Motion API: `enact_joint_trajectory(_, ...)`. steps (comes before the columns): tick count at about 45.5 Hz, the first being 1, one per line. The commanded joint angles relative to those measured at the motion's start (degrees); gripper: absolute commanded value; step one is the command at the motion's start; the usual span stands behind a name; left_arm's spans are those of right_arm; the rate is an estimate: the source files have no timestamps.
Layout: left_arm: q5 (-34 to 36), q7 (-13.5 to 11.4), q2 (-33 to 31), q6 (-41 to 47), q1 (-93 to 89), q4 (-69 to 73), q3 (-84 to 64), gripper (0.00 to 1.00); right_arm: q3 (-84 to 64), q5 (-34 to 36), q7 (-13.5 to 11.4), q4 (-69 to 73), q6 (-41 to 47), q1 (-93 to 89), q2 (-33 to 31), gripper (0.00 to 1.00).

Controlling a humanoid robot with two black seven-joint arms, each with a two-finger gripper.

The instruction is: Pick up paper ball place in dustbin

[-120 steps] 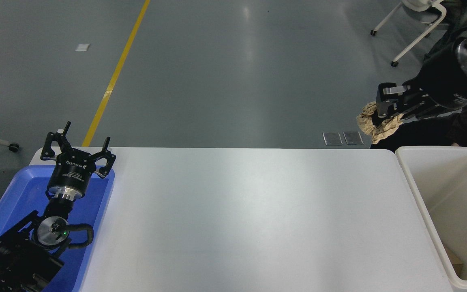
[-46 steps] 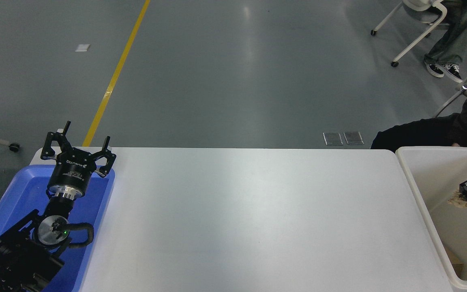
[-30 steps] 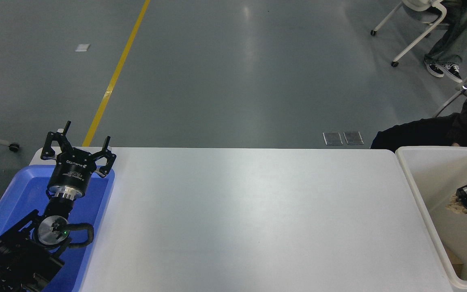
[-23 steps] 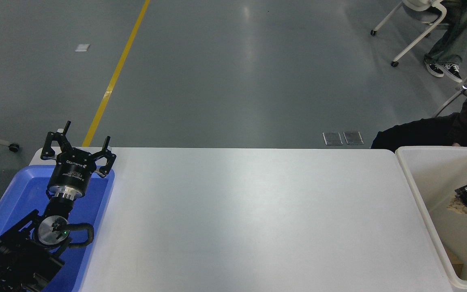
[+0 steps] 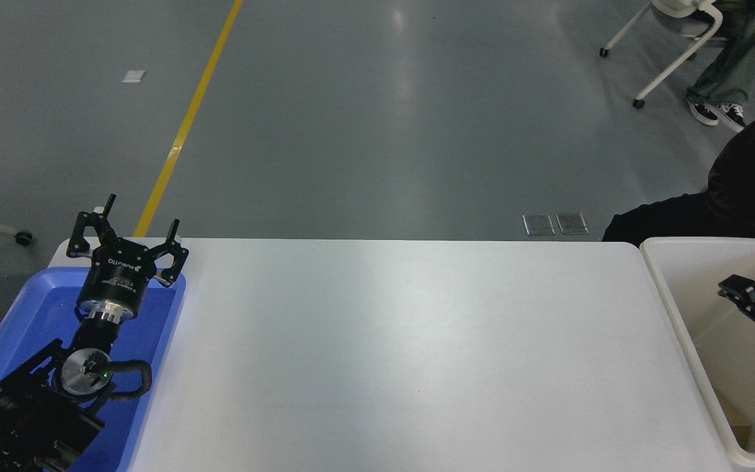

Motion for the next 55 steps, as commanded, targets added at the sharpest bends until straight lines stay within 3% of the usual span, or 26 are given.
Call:
enact_joint_trajectory(1,0.07,0.01,-0.07,-0.02,-0.01,0.00,0.00,1.00,-24.56,-2.79,-0.05,20.72,16.94,32.52,-5.77,1.00)
enact_joint_trajectory(8,-0.02,0.01,0.01,-0.02,0.08,0.00,0.00,1.00,-38.01,-0.86,0.04,34.43,24.95,55.47,1.24,1.00)
enact_joint_trajectory(13,-0.02,0.01,0.01,0.07,0.16,0.00,0.00,1.00,-43.82,5.63,0.39,40.51,28.82,67.96,10.91,1.00)
enact_joint_trajectory(22,-0.20,-0.25,0.01,0.24,0.25,0.09,0.00,1.00,-41.64,14.42,0.21,44.65,35.50,75.71,27.77,1.00)
enact_joint_trajectory(37,-0.20,-0.25,0.01,0.24,0.25,0.09,0.00,1.00,-36.45,23.66,0.13,44.73,36.47,79.32,38.69,1.00)
enact_joint_trajectory(55,-0.20,-0.25,0.01,0.24,0.25,0.09,0.00,1.00,-34.95,25.60,0.13,44.65,36.47,80.02,42.39,1.00)
